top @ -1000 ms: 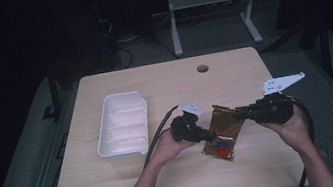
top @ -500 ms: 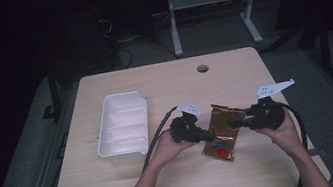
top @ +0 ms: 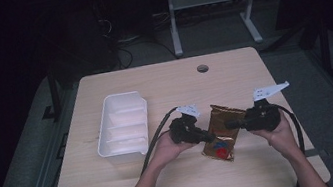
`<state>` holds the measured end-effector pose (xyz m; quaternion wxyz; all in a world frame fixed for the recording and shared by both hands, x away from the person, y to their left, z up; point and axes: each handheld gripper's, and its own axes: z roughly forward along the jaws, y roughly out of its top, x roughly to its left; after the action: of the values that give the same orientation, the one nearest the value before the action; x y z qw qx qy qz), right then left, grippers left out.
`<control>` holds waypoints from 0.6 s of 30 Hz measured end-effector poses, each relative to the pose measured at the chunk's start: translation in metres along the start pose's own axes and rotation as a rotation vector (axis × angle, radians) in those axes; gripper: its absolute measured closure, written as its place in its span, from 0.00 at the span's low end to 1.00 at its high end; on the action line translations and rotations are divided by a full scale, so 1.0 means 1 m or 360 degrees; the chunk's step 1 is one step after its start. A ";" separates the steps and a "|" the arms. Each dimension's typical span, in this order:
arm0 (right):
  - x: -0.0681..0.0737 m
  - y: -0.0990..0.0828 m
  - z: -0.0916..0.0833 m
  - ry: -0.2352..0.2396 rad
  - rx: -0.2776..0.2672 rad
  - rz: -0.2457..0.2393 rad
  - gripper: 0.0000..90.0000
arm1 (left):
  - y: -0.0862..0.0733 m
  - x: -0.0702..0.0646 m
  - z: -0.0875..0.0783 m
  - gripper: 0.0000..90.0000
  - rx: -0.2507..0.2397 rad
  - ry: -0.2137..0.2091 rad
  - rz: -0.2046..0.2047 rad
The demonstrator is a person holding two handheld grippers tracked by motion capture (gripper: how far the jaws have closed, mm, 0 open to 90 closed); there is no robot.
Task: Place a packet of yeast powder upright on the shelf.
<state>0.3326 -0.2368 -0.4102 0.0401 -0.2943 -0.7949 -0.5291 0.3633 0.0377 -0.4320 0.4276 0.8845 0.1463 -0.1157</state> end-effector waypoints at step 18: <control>0.006 0.006 -0.017 -0.0064 0.0013 -0.0008 0.91 | -0.019 -0.019 -0.026 0.63 -0.0038 0.0231 0.0032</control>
<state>0.3267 -0.2477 -0.3956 0.0238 -0.3027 -0.7984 -0.5200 0.3415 0.0666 -0.4232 0.4276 0.8868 0.1695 -0.0452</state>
